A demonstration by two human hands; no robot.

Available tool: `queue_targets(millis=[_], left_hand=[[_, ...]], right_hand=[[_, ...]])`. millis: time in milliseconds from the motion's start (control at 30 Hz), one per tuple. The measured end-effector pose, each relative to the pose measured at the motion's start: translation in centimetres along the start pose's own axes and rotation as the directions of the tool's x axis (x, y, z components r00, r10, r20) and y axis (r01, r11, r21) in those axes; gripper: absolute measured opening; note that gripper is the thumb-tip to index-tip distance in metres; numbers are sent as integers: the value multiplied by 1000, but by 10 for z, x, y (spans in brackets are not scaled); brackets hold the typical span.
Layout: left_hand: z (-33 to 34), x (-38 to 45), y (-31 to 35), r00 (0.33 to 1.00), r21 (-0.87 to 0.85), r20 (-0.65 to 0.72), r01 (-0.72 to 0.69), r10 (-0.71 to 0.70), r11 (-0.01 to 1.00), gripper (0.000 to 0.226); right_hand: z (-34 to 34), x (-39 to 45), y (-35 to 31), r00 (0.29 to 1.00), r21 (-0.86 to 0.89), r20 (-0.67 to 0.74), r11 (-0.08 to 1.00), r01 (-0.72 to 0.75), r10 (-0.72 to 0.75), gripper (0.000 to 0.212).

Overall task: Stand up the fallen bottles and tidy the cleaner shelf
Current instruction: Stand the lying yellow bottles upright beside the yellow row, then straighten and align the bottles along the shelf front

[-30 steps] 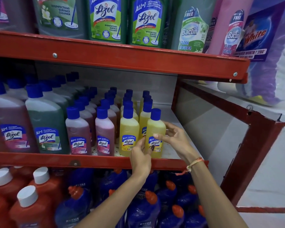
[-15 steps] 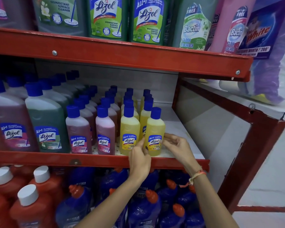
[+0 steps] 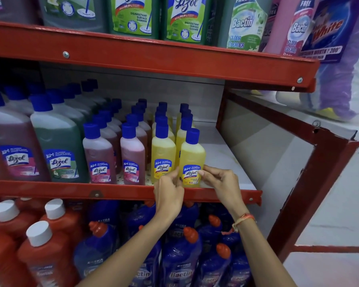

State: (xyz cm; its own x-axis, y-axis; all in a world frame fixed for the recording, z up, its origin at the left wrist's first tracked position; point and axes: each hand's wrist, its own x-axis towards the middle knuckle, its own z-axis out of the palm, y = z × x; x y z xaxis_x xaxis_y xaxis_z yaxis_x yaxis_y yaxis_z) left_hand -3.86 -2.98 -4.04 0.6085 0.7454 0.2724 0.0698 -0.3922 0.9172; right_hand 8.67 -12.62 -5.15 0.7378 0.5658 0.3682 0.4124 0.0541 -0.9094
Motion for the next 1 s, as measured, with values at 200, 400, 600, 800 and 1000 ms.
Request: queue_targets(millis=[200,400,600,800,1000], left_hand=[[-2,-1,-1,1000,-24,28,10,-10,1000,45],[-9,0,-2,999,7,34,-3,2,1000,44],[-30,-5,2,995,-26,-35,-91,90,996,41],[-44,-13,-5,964,3,-166,-210,207,978,49],[-43,-15,-6,981,48,-62,-180,183,982,65]], right_hand=[[3,-3,-4,1000,24,-2,1000,-6,6,21],[4,-7,-11,999,26,-13,999,-31,31,19],[12,-7,-41,956,-152,-278,987,52,-93,43],[58,-6,-109,752,-355,-368,830,429,-546,22],[96,11,-129,949,-635,-152,763,120,-276,47]])
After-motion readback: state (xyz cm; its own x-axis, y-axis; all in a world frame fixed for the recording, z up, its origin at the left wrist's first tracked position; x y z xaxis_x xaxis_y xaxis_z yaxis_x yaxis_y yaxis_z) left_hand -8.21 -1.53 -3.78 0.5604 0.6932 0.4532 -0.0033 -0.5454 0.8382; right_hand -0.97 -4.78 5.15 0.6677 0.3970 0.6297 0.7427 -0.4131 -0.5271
